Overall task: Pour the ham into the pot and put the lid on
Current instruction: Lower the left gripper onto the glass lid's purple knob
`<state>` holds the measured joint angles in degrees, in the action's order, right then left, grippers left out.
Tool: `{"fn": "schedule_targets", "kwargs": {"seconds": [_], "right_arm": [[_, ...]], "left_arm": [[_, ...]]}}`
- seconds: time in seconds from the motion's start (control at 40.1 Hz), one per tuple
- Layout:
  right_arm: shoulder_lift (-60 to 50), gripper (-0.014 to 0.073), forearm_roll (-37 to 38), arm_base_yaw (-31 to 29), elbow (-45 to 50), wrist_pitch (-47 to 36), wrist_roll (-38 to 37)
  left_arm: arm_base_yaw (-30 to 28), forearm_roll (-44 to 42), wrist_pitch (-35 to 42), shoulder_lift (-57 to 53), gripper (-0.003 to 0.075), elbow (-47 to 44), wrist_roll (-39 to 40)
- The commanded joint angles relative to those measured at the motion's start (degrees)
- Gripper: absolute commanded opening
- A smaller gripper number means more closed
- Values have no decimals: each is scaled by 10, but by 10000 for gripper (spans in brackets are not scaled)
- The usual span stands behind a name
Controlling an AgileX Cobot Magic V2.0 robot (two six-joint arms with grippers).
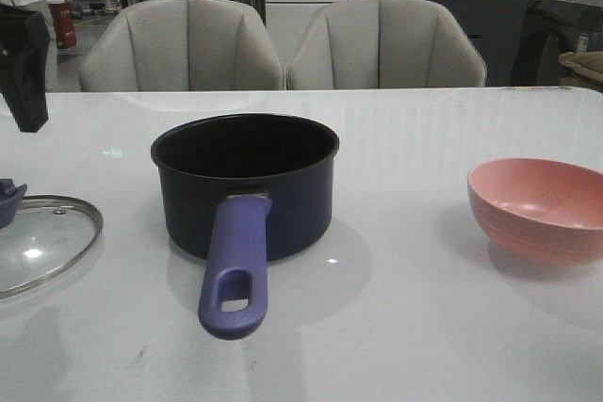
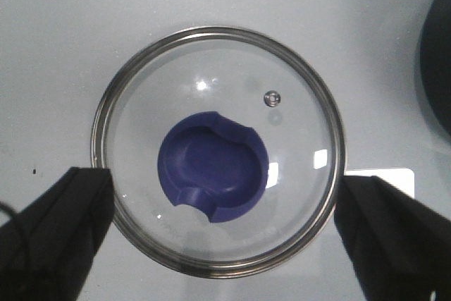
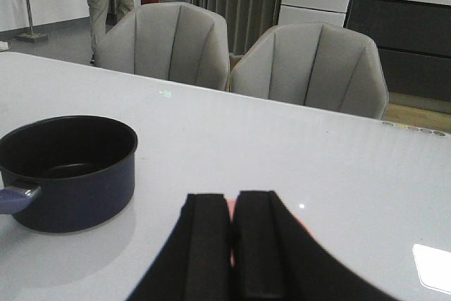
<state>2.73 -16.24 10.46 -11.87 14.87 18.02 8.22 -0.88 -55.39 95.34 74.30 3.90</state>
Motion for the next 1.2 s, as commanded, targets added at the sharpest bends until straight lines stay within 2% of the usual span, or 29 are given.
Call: {"fn": "schedule_targets", "kwargs": {"seconds": [0.0,0.1,0.848,0.923,0.973,1.172], "right_arm": [[7,153,-5,3,-16,-44,5],[7,153,-5,3,-16,-44,5],[7,153,-5,3,-16,-45,5],[7,153,-5,3,-16,-45,5],[7,153,-5,3,-16,-45,5],[7,153,-5,3,-16,-45,5]], "left_arm": [[-17,30,-5,6,655,30,-25],[-23,48,-5,25,655,34,-47],[-23,27,-2,120,640,36,-48],[-23,27,-2,120,587,36,-48],[-23,27,-5,120,522,36,-48],[-23,27,-12,120,171,36,-48]]}}
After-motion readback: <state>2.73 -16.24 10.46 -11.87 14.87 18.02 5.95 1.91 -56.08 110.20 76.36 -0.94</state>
